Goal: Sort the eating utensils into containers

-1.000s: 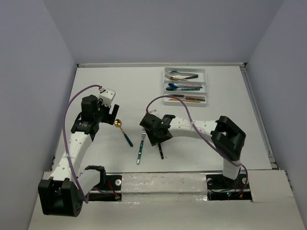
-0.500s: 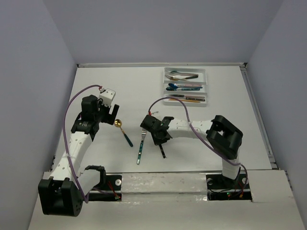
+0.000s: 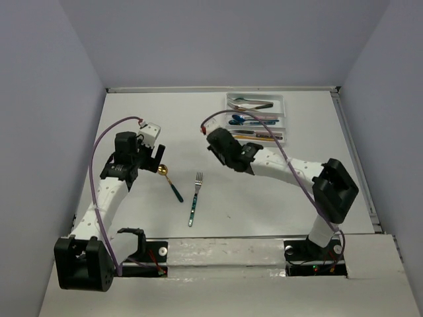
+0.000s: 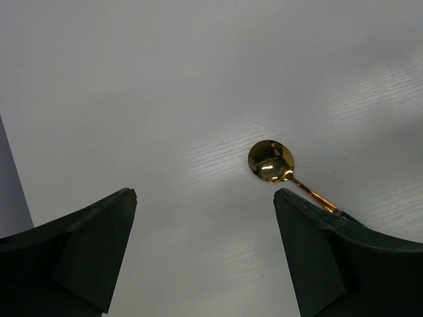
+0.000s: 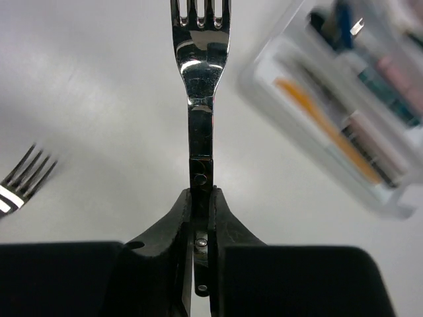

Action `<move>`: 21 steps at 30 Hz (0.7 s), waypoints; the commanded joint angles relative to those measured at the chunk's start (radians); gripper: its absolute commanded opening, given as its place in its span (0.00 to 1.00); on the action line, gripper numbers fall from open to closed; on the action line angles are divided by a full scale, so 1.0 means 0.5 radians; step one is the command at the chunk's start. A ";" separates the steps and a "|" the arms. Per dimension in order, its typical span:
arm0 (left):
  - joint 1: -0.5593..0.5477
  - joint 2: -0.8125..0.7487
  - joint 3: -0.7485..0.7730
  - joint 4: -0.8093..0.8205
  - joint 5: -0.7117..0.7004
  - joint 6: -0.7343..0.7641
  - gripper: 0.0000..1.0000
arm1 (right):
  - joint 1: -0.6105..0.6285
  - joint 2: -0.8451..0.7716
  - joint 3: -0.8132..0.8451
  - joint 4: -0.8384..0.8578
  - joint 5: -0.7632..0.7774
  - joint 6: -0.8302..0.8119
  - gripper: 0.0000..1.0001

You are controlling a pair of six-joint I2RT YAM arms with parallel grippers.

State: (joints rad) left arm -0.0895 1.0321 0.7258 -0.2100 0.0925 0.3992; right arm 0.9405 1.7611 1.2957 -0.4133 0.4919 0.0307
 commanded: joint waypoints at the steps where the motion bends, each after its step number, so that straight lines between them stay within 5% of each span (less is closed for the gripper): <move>1: 0.013 0.034 -0.016 0.040 -0.035 0.008 0.99 | -0.429 -0.004 0.270 0.900 -0.184 -1.067 0.00; 5: 0.010 0.096 -0.028 0.064 -0.041 0.021 0.99 | -0.770 0.321 0.645 0.909 -0.637 -1.599 0.00; 11: 0.010 0.218 -0.052 0.119 -0.075 0.027 0.99 | -0.948 0.914 1.261 0.885 -0.395 -2.466 0.00; 21: 0.010 0.338 -0.071 0.150 -0.087 0.033 0.99 | -1.187 1.052 1.133 0.888 -0.674 -2.786 0.00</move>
State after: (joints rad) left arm -0.0895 1.1957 0.6960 -0.1638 0.0589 0.4038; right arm 0.3939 2.3310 1.8881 -0.0254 0.2199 -1.2530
